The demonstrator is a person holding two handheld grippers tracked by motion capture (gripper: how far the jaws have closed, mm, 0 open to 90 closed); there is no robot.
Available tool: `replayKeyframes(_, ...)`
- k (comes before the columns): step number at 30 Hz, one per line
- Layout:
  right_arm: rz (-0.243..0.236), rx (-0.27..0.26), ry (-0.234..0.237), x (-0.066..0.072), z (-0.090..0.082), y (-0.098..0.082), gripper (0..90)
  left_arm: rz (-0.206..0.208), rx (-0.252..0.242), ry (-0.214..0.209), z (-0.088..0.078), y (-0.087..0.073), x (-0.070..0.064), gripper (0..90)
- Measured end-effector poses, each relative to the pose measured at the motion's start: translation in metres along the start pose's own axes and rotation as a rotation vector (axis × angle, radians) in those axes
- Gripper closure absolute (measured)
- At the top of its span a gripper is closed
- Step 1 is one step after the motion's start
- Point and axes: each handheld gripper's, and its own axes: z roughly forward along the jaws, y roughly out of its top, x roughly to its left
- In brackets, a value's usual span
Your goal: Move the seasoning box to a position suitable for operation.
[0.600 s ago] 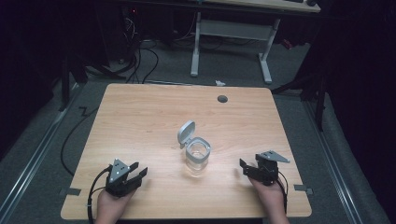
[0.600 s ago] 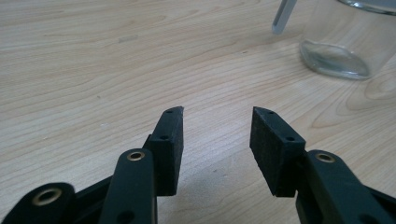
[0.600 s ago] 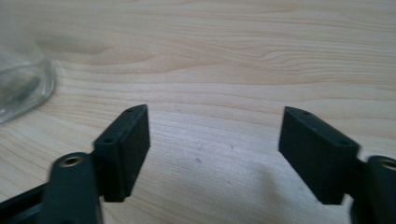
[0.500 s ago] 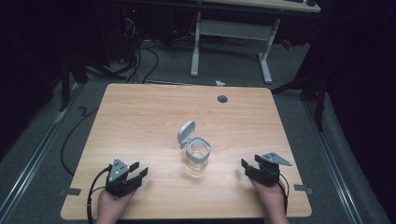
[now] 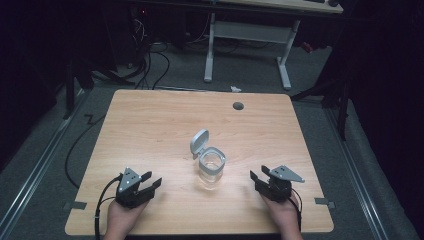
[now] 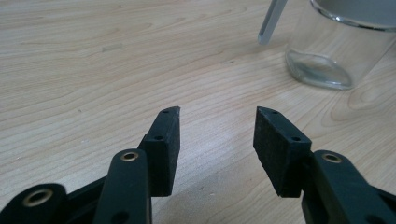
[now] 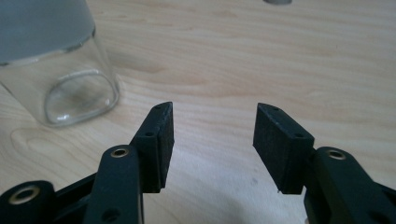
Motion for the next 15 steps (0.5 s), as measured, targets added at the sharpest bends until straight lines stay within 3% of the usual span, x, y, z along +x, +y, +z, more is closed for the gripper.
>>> replayKeyframes(5, -0.018, 0.031, 0.023, 0.007, 0.011, 0.007, 51.0, 0.012, 0.003, -0.013, -0.001, -0.001, -0.001, 48.5)
replayKeyframes(10, 0.002, 0.031, 0.05, 0.012, 0.02, 0.012, 56.7, 0.042, 0.007, -0.012, -0.002, -0.004, -0.001, 47.7)
replayKeyframes(14, -0.009, 0.047, 0.066, 0.017, 0.027, 0.016, 60.6, 0.057, 0.036, -0.013, 0.001, -0.01, -0.001, 47.7)
replayKeyframes(15, -0.034, 0.055, 0.083, 0.021, 0.031, 0.019, 63.5, 0.052, 0.036, -0.024, 0.0, -0.01, -0.002, 49.8)
